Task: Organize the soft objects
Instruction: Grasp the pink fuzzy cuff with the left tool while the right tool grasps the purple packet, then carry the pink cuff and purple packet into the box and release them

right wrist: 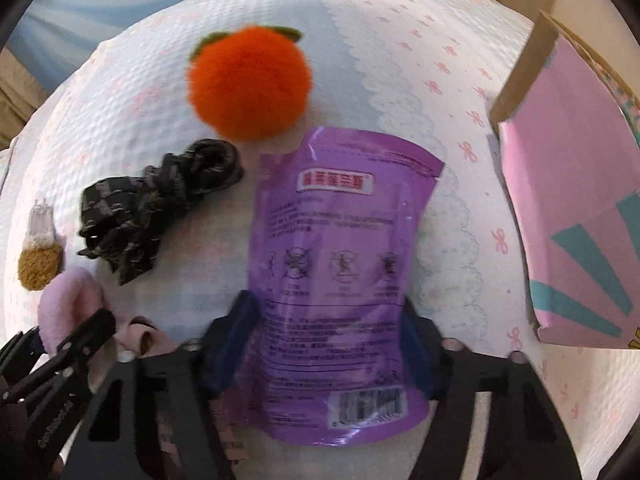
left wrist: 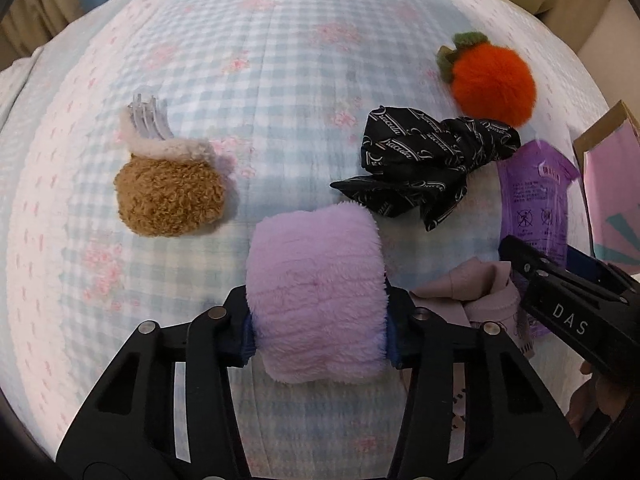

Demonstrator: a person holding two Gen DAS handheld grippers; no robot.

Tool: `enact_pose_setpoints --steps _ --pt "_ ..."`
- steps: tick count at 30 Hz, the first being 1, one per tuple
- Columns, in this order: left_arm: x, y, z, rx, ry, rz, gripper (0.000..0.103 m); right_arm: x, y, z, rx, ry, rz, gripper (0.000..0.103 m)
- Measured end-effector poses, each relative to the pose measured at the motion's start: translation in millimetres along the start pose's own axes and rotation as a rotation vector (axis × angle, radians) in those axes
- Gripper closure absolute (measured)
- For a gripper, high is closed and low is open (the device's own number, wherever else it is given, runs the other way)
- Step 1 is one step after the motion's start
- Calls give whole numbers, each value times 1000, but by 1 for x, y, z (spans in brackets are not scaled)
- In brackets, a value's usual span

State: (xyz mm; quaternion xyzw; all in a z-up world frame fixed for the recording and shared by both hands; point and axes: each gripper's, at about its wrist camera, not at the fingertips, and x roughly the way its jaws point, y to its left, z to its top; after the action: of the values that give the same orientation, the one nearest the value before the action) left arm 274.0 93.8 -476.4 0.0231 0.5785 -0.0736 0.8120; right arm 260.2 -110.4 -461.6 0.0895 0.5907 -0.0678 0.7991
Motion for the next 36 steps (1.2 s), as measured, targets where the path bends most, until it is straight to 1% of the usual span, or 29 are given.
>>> enact_pose_setpoints --steps 1,6,10,12,16,19,22,24,28,31,36 --pt "0 1 0 -1 -1 -1 60 -1 5 1 -9 -1 5 54" --pt "-4 4 -1 2 -11 3 61 -6 9 1 -10 -2 18 60" --pt "-9 7 1 -9 -23 0 61 -15 -1 1 12 -5 39 70" --pt "-17 9 3 -9 -39 1 61 -23 -7 8 18 -13 43 71" --pt "-38 14 6 -16 -72 2 61 -45 -11 8 26 -39 52 71" --pt "-58 17 8 -25 -99 4 61 -71 -8 11 18 -63 70 71" --pt "-82 19 14 -36 -121 7 61 -108 -5 15 -11 -100 89 71" --pt "-98 20 20 -44 -131 8 61 -124 2 22 -30 -116 101 71" --pt "-144 18 27 -54 -166 13 61 -171 5 26 -79 -139 129 71" --pt "-174 18 32 -70 -186 -1 61 -211 8 29 -119 -153 149 71" --pt "-226 11 38 -81 -242 -17 61 -257 1 25 -152 -176 177 71"
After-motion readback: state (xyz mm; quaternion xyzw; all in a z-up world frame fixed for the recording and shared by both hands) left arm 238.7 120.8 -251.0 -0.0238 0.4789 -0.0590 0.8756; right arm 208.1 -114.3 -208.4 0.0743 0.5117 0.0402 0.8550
